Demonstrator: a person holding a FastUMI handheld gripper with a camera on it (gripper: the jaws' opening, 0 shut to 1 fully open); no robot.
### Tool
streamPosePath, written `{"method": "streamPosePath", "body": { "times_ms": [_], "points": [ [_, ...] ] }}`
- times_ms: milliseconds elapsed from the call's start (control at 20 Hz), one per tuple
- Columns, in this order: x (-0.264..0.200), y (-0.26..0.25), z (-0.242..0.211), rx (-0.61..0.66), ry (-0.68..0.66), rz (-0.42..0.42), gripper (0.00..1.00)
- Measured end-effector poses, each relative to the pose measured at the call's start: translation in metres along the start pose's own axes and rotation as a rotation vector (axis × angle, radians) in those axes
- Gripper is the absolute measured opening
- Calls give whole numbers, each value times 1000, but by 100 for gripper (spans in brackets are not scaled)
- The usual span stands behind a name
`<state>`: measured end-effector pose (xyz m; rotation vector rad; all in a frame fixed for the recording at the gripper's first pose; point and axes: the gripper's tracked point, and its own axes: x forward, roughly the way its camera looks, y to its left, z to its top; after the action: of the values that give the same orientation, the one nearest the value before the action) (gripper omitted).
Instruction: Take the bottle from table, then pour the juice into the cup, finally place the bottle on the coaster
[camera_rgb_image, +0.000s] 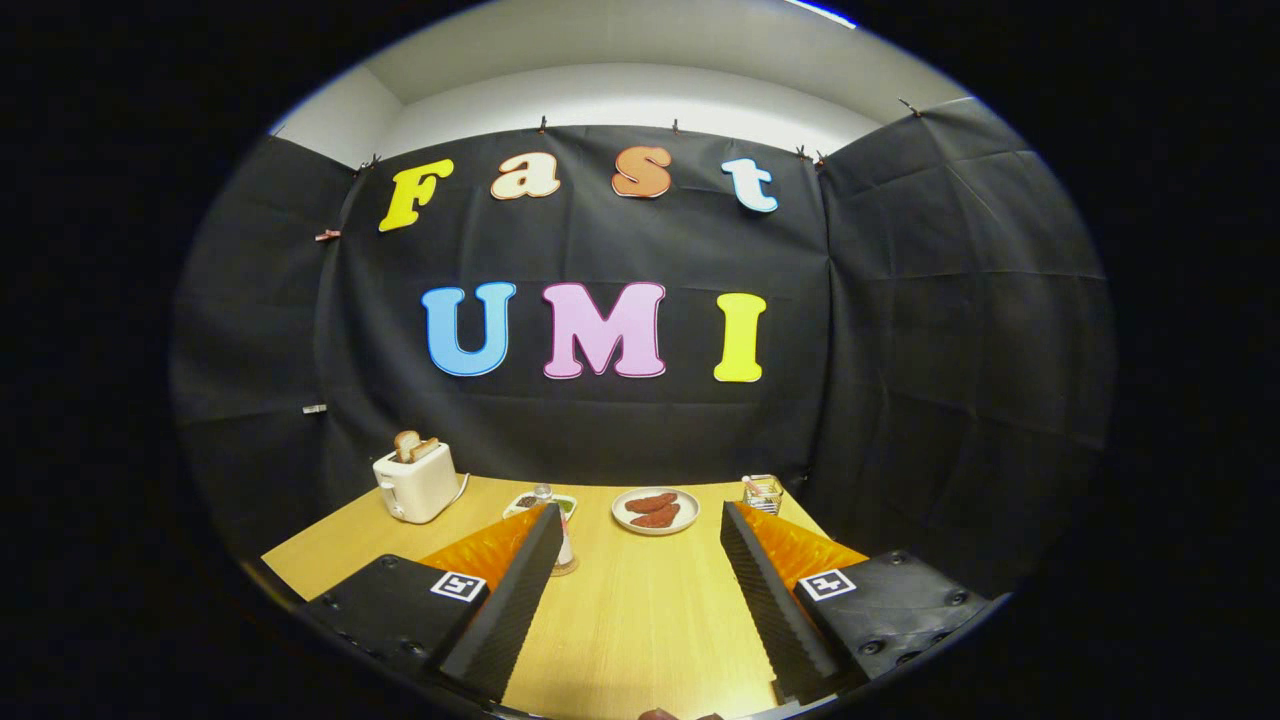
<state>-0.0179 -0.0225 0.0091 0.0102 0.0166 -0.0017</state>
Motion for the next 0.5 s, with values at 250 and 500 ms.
{"method": "streamPosePath", "body": {
  "times_ms": [250, 500],
  "points": [
    [-8, 3, 15, 29, -14, -4, 97],
    [-9, 17, 21, 33, -15, 19, 97]
  ]
}}
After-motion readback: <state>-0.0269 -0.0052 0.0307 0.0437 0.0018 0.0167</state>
